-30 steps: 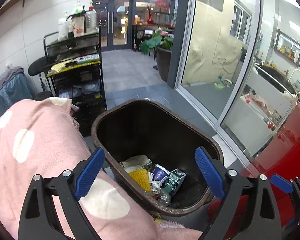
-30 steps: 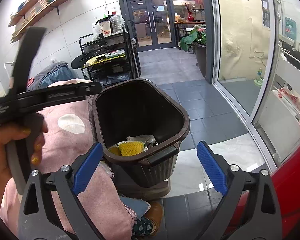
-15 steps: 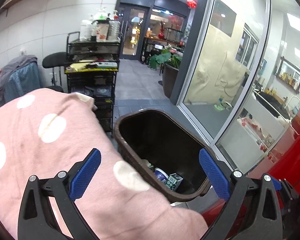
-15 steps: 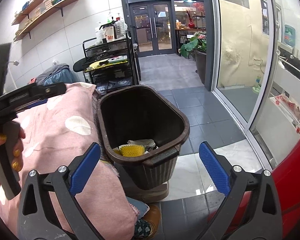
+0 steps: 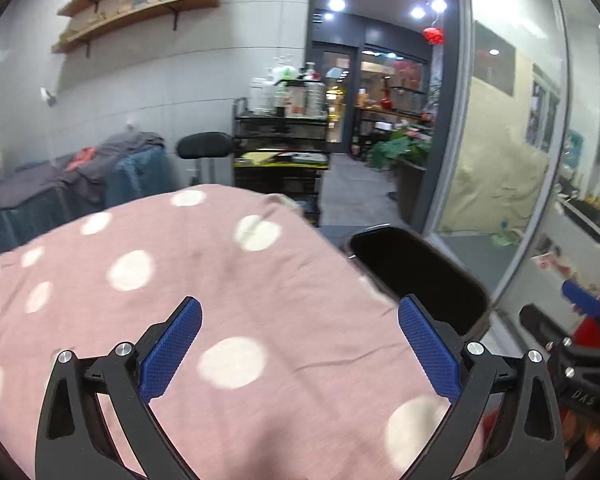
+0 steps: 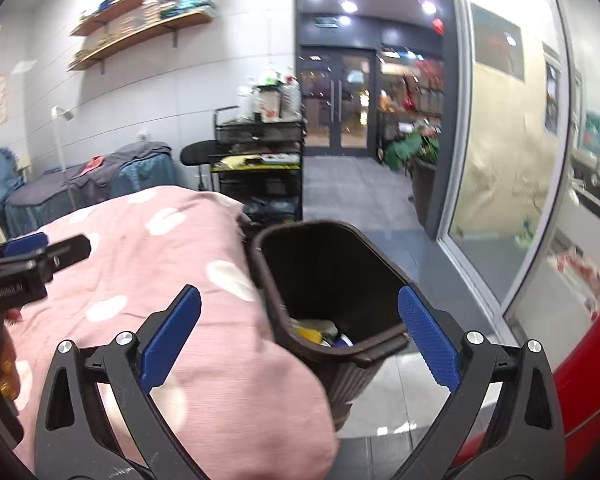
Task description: Collect trash
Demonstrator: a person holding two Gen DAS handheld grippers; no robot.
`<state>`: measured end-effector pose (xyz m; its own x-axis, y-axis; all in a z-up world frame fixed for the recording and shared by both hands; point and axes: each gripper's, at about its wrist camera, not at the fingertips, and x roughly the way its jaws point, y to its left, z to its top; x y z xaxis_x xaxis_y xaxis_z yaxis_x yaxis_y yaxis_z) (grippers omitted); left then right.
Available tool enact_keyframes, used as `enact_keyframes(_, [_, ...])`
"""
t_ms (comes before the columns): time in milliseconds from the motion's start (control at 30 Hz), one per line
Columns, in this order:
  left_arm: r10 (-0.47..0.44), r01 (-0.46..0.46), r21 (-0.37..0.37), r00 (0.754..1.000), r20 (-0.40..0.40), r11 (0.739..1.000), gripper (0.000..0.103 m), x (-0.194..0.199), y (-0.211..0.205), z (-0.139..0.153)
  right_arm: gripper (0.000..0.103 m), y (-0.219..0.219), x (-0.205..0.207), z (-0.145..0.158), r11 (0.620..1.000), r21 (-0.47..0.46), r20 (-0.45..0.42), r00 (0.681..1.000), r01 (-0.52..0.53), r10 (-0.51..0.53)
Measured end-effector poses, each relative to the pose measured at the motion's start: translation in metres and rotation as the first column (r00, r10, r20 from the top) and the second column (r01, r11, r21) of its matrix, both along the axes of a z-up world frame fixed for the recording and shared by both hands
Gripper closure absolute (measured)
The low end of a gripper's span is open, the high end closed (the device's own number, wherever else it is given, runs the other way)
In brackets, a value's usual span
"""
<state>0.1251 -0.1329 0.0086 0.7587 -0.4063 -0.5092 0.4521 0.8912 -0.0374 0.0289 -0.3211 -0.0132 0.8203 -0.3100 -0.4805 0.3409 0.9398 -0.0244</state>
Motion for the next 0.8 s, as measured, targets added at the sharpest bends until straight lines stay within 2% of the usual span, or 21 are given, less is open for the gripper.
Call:
enact_keyframes(133, [0.111, -0.111, -0.009, 0.993, 0.027, 0.994, 0.006, -0.020, 0.032, 0.003, 0.006, 0.031, -0.005, 0.004, 0.998, -0.016, 0.026, 0.998, -0.056, 0.056])
enact_keyframes(300, [0.258, -0.257, -0.022, 0.962, 0.085, 0.966, 0.006, -0.045, 0.067, 0.005, 0.006, 0.063, -0.015, 0.006, 0.993, 0.013, 0.042, 0.992, -0.117, 0.116])
enact_keyframes(433, [0.313, -0.312, -0.030, 0.941, 0.126, 0.950, 0.006, -0.064, 0.087, 0.007, 0.006, 0.083, -0.025, 0.007, 0.987, 0.013, 0.051, 0.985, -0.163, 0.162])
enact_keyframes(800, [0.397, -0.396, -0.032, 0.908, 0.136, 0.918, 0.006, -0.094, 0.108, 0.002, 0.006, 0.110, -0.036, 0.018, 0.974, 0.033, 0.074, 0.973, -0.223, 0.220])
